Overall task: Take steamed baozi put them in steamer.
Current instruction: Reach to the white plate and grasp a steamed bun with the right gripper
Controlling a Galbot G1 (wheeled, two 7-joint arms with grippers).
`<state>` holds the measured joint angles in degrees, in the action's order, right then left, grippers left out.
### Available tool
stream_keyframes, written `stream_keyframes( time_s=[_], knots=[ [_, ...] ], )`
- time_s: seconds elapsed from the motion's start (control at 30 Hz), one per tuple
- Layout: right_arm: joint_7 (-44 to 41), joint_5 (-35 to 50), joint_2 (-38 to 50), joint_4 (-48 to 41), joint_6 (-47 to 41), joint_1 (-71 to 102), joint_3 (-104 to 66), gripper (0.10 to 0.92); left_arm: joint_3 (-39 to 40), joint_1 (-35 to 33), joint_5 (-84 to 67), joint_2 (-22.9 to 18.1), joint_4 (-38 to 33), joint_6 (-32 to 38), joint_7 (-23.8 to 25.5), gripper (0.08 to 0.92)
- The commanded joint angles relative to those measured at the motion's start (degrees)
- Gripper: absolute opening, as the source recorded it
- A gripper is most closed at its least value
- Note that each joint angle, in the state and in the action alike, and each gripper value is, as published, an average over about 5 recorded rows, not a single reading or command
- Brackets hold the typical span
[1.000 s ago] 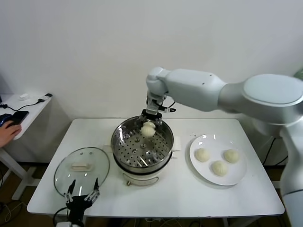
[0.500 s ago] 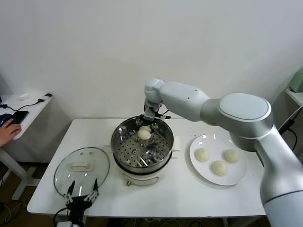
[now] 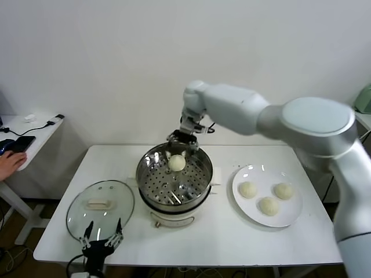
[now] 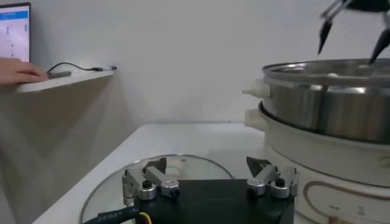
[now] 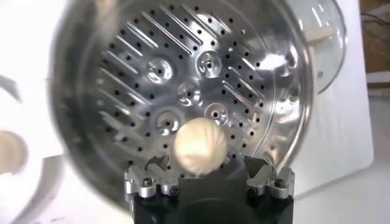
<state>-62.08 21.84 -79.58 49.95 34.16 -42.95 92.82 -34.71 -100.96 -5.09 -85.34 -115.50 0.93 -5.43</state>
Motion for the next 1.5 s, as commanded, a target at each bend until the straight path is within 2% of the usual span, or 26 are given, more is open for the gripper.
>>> stream_keyframes(
  time_s=[0.03,0.2,0.3,0.4,0.6,0.97,1.5],
  knots=[
    [-3.4,15.2,20.2,17.3,-16.7,-16.1,15.1,0.823,0.3,-0.2,0.3,0.0,-0.5,-0.1,0.0,0.823],
    [4.9,15.0,31.8,30.3,-38.7,-19.1,23.1,0.823,0.5,0.0,0.3,0.0,-0.1,0.0,0.0,0.823],
    [8.0,15.3,35.4,34.5,-45.7,-16.8,24.4,0.823,0.6,0.1,0.3,-0.1,0.1,-0.1,0.1,0.823],
    [10.4,15.3,37.3,34.8,-48.9,-11.7,22.8,0.823,0.6,0.0,0.3,-0.2,0.2,-0.1,0.1,0.823],
    [12.5,12.6,36.7,27.4,-50.5,1.5,13.4,0.823,0.6,0.1,0.5,-0.6,0.8,-0.1,0.2,0.823],
    [12.9,9.6,30.0,12.6,-50.3,18.9,-1.2,0.823,0.2,0.0,0.8,-1.0,1.8,-0.4,0.7,0.823],
    [14.9,9.2,26.3,5.8,-49.9,25.0,-6.9,0.823,0.3,0.3,0.9,-0.7,2.4,-0.2,1.0,0.823]
  ],
)
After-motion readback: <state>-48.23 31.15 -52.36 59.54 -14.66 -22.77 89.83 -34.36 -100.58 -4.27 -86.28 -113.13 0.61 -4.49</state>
